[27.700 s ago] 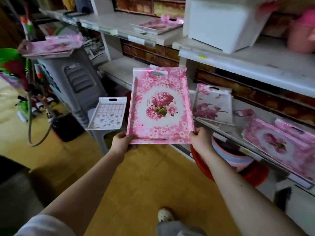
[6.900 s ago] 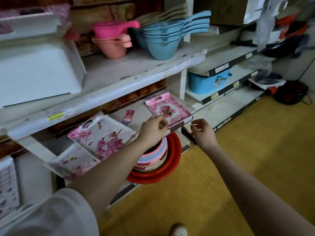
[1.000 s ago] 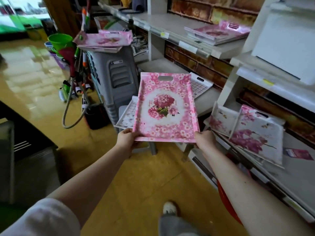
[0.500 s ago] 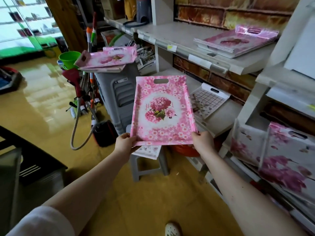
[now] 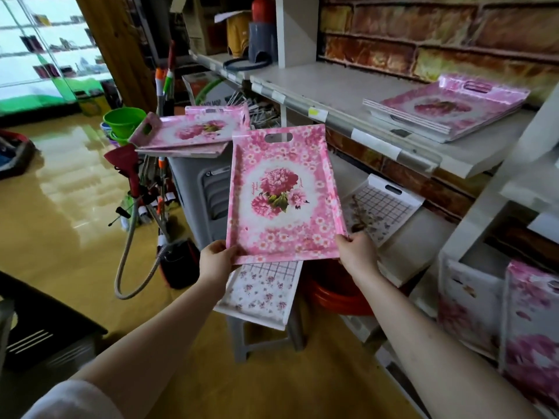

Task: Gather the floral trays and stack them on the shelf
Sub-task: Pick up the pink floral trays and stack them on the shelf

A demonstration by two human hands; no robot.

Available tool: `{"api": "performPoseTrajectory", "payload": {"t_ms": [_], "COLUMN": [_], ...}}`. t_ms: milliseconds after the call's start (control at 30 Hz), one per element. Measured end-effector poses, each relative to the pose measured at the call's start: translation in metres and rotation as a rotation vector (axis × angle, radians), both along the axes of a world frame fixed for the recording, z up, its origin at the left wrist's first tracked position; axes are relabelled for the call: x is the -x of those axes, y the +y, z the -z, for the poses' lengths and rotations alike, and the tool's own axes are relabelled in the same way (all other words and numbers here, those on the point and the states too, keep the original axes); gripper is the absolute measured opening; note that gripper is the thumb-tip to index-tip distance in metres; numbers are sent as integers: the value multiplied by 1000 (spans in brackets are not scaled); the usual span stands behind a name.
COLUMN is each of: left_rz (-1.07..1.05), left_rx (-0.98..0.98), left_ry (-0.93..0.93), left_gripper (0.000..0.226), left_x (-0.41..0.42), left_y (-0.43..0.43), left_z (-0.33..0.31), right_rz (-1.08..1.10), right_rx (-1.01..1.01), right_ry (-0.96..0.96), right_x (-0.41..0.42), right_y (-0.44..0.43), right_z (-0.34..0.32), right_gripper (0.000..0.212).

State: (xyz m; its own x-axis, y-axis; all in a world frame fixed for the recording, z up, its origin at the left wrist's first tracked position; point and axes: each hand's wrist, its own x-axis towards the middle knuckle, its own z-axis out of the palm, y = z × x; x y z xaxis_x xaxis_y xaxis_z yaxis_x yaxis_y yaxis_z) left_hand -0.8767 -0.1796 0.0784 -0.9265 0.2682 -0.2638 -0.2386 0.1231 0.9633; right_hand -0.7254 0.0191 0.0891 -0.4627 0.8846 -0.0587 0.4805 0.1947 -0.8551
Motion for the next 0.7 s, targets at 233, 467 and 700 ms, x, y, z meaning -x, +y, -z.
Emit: {"api": "performPoseTrajectory", "payload": {"t_ms": [233,467,700], "left_rz": [128,337,541], "left_rx": [-36,-27,-51], "left_ry": [-39,119,194], "left_gripper": [8,22,22], "left_x": [73,158,190], "left_y": [31,63,116], "left_z": [-5,-42,-79], "right_rz": [108,271,434], "right_rx": [-10,28,-28], "right_ry": [24,118,124], "right_x": [49,96,95], "right_y": [11,11,25], "right_z": [-8,-29,-61], "right_gripper": [35,33,30]}}
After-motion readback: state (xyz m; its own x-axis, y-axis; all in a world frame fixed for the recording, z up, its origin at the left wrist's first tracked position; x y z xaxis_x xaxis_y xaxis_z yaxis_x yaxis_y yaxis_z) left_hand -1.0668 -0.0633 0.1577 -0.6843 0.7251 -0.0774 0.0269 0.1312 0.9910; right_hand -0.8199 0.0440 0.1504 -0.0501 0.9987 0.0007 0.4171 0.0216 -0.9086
